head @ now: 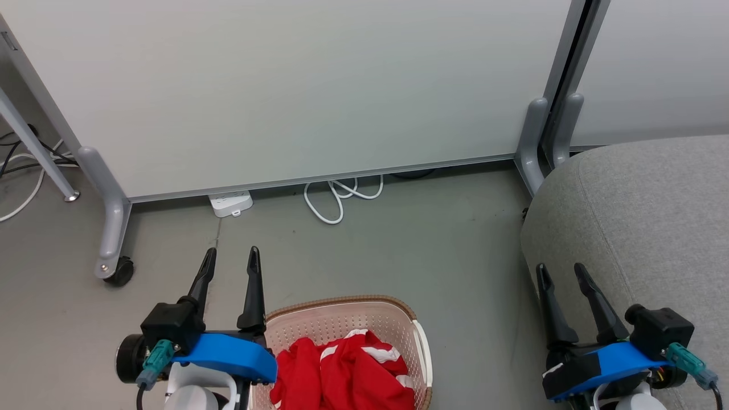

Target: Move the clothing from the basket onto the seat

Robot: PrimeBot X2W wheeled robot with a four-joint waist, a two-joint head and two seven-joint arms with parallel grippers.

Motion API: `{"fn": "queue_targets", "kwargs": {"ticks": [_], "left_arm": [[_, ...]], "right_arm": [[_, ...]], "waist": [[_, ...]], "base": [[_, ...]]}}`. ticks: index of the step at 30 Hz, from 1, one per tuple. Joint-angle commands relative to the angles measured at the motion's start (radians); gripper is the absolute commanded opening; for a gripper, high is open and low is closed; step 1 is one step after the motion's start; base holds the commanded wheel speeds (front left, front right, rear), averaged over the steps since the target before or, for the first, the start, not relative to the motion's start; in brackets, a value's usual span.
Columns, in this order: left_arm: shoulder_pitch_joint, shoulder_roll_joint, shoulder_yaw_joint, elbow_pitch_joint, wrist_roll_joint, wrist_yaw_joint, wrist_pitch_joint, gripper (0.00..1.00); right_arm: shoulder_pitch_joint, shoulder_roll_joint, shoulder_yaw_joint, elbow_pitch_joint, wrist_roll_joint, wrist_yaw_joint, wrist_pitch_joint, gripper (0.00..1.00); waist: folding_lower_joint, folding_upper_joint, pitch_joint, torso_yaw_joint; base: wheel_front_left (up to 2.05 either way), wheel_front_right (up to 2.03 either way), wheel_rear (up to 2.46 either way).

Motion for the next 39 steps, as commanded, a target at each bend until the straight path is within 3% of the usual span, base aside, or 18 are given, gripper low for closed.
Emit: {"fn": "queue_targets", "kwargs": {"ticks": [1,21,39], "left_arm": [[-0.020,0.005,-0.004,-0.001,0.019,0.001,-0.008,1.00],[-0.014,0.005,-0.023,0.035,0.145,-0.003,-0.044,1.00],[-0.019,0.005,-0.020,0.084,0.114,-0.022,-0.045,1.00]], "right_arm": [[-0.009,-0.006,0.003,0.000,-0.017,0.002,-0.009,1.00],[-0.007,-0.004,0.016,0.017,-0.158,0.002,-0.045,1.00],[-0.003,-0.001,0.014,0.035,-0.154,0.002,-0.045,1.00]], "waist": [[0.0000,0.0000,0.000,0.000],[0.0000,0.0000,-0.007,0.005],[0.0000,0.0000,-0.008,0.010]], "base": [[0.00,0.00,0.00],[0.00,0.00,0.00],[0.00,0.00,0.00]]}}
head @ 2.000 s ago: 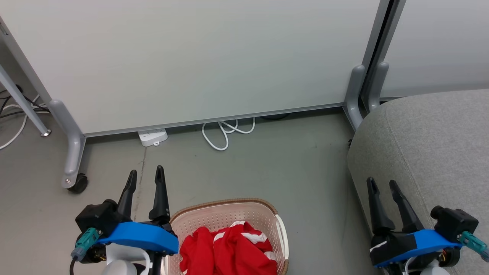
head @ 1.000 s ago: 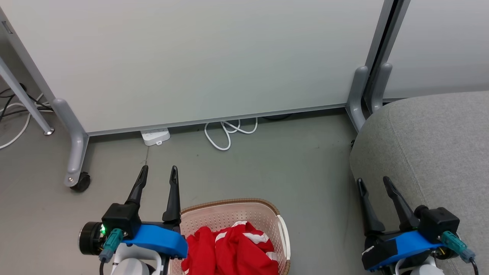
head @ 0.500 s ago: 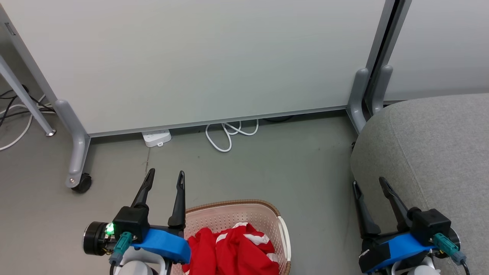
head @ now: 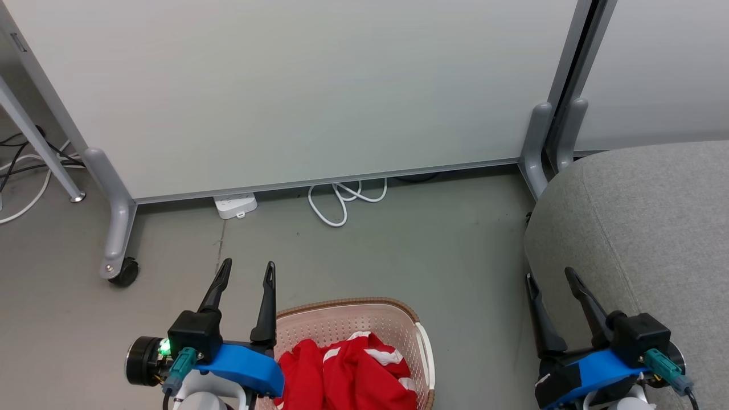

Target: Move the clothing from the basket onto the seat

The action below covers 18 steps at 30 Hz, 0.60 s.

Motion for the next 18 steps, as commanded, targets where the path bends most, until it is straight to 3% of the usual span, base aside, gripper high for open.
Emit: {"fn": "queue_targets", "kwargs": {"ticks": [1,18], "left_arm": [[-0.012,0.002,0.004,0.004,-0.001,-0.004,-0.005,1.00],[-0.091,0.004,-0.030,0.088,0.039,-0.036,-0.004,1.00]], "right_arm": [[-0.003,-0.001,0.000,0.004,0.002,0.000,-0.005,1.00],[-0.028,-0.004,0.016,-0.001,0.004,0.000,-0.004,1.00]], "waist": [[0.0000,0.0000,0.000,0.000],[0.0000,0.0000,0.056,-0.033]], "base": [[0.00,0.00,0.00],[0.00,0.00,0.00]]}}
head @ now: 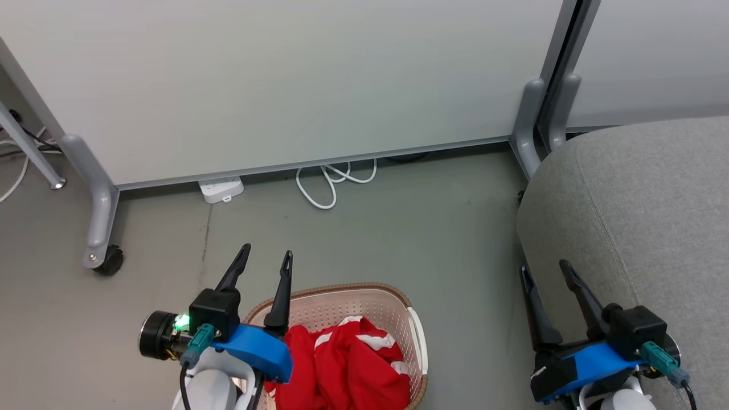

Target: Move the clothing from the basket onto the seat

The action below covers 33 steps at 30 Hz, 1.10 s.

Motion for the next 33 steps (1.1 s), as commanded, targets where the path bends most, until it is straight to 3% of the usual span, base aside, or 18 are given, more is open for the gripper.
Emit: {"fn": "queue_targets", "kwargs": {"ticks": [1,13,33], "left_arm": [[-0.022,0.003,0.001,0.006,0.006,-0.004,-0.003,1.00],[-0.200,0.037,-0.070,0.189,0.024,-0.024,-0.003,1.00],[-0.505,0.111,-0.362,0.584,-0.085,-0.022,-0.003,1.00]], "right_arm": [[-0.013,-0.004,0.001,-0.004,0.000,0.000,-0.004,1.00],[-0.111,-0.001,0.011,-0.029,0.009,0.000,-0.004,1.00],[-0.280,0.004,0.049,-0.076,0.021,0.000,-0.004,1.00]], "waist": [[-0.0001,0.0000,0.018,-0.012],[-0.0001,0.0000,0.213,-0.092],[-0.0001,0.0000,0.536,-0.236]], "base": [[0.00,0.00,0.00],[0.00,0.00,0.00],[0.00,0.00,0.00]]}}
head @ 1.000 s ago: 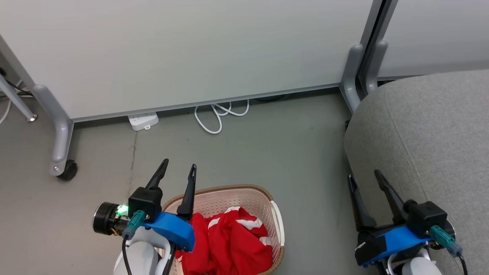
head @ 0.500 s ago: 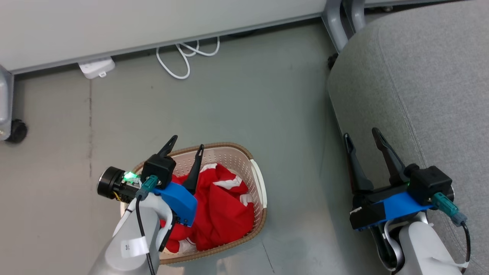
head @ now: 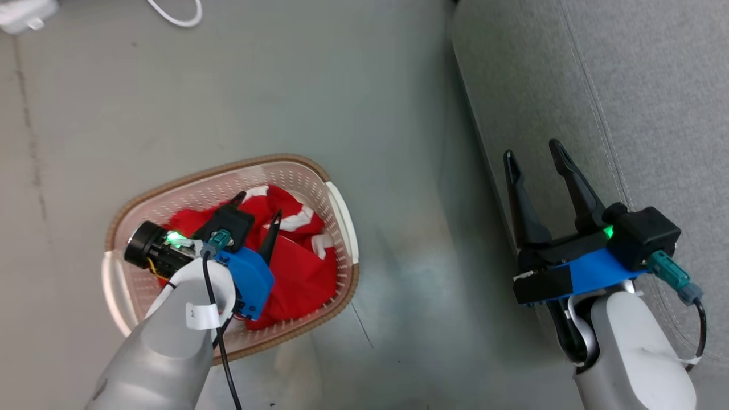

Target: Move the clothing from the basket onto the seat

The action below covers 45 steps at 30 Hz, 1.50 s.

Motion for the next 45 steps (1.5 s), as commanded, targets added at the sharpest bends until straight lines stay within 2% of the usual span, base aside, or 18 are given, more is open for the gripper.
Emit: {"fn": "queue_targets", "kwargs": {"ticks": [1,7,15,26,40,41,43,45], "left_arm": [[-0.025,0.008,-0.012,0.015,-0.009,0.000,-0.003,1.00],[-0.086,0.024,-0.091,0.126,-0.053,0.000,0.010,1.00],[-0.159,0.067,-0.163,0.192,-0.110,0.000,0.035,1.00],[-0.228,0.110,-0.223,0.215,-0.180,-0.001,0.091,1.00],[-0.272,0.120,-0.317,0.232,-0.221,-0.001,0.261,1.00],[-0.273,0.120,-0.321,0.233,-0.227,-0.001,0.272,0.88],[-0.276,0.119,-0.335,0.233,-0.235,-0.001,0.283,0.00],[-0.275,0.117,-0.344,0.230,-0.246,-0.001,0.288,0.00]], "right_arm": [[-0.024,0.001,0.003,-0.006,0.012,0.000,-0.004,1.00],[-0.056,0.002,0.026,-0.023,0.033,0.000,-0.004,1.00],[-0.093,0.002,0.048,-0.046,0.053,0.000,-0.004,1.00],[-0.131,0.002,0.071,-0.073,0.091,0.000,-0.004,1.00],[-0.154,0.002,0.067,-0.086,0.102,0.000,-0.004,1.00],[-0.154,0.002,0.067,-0.085,0.100,0.000,-0.004,1.00],[-0.155,0.002,0.065,-0.084,0.098,0.000,-0.004,1.00],[-0.157,0.002,0.063,-0.083,0.097,0.000,-0.004,1.00]], "waist": [[-0.0001,0.0000,0.045,-0.038],[-0.0001,0.0000,0.117,-0.070],[-0.0001,0.0000,0.207,-0.102],[-0.0001,0.0000,0.303,-0.132],[-0.0001,0.0000,0.370,-0.139],[-0.0001,0.0000,0.371,-0.138],[-0.0001,0.0000,0.373,-0.136],[-0.0001,0.0000,0.373,-0.133]], "base": [[0.00,0.00,0.00],[0.00,0.00,0.00],[0.00,0.00,0.00],[0.00,0.00,0.00],[0.00,0.00,0.00],[0.00,0.00,0.00],[0.00,0.00,0.00],[0.00,0.00,0.00]]}}
